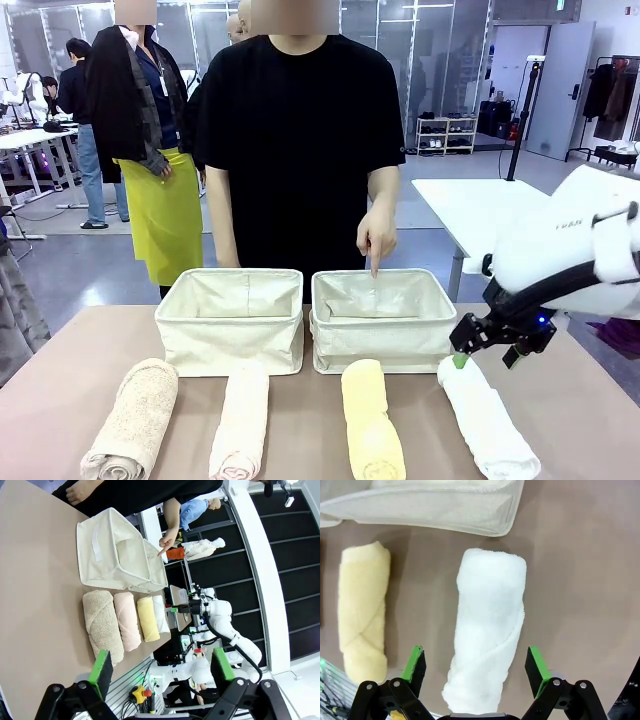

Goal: Divide the towels into two baskets.
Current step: Pick up one hotel-folded towel and place it in the Fabric basket indicated by the person.

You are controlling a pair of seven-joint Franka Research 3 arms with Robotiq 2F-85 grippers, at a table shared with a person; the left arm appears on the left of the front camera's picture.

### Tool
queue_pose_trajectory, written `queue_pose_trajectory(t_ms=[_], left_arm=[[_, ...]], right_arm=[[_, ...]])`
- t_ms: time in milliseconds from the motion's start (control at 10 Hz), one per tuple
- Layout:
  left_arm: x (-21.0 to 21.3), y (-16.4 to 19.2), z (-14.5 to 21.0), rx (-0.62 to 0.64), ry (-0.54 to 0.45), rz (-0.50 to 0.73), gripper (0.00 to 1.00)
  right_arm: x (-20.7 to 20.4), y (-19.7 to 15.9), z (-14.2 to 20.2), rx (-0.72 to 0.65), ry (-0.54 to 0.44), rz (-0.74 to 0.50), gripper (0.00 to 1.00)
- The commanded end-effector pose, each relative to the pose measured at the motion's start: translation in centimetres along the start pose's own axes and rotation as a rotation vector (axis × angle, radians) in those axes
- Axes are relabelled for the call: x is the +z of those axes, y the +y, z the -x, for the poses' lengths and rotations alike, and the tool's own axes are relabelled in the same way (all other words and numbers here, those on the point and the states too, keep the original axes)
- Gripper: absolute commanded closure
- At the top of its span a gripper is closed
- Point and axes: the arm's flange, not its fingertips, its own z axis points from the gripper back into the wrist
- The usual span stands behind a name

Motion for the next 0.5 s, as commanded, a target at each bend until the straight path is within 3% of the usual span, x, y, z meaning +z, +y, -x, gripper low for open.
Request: queue_pose_trajectory(t_ms=[0, 400], left_arm=[[0.3, -0.1, 0.1, -0.005, -0.007, 0.007, 0.0], [0.3, -0.1, 0.1, -0.005, -0.007, 0.007, 0.0]], right_arm=[[-2.8, 0.3, 4.1, -0.02, 0.003, 0.085, 0.0], [-5.1, 0.7, 5.8, 0.001, 0.047, 0.099, 0.0]])
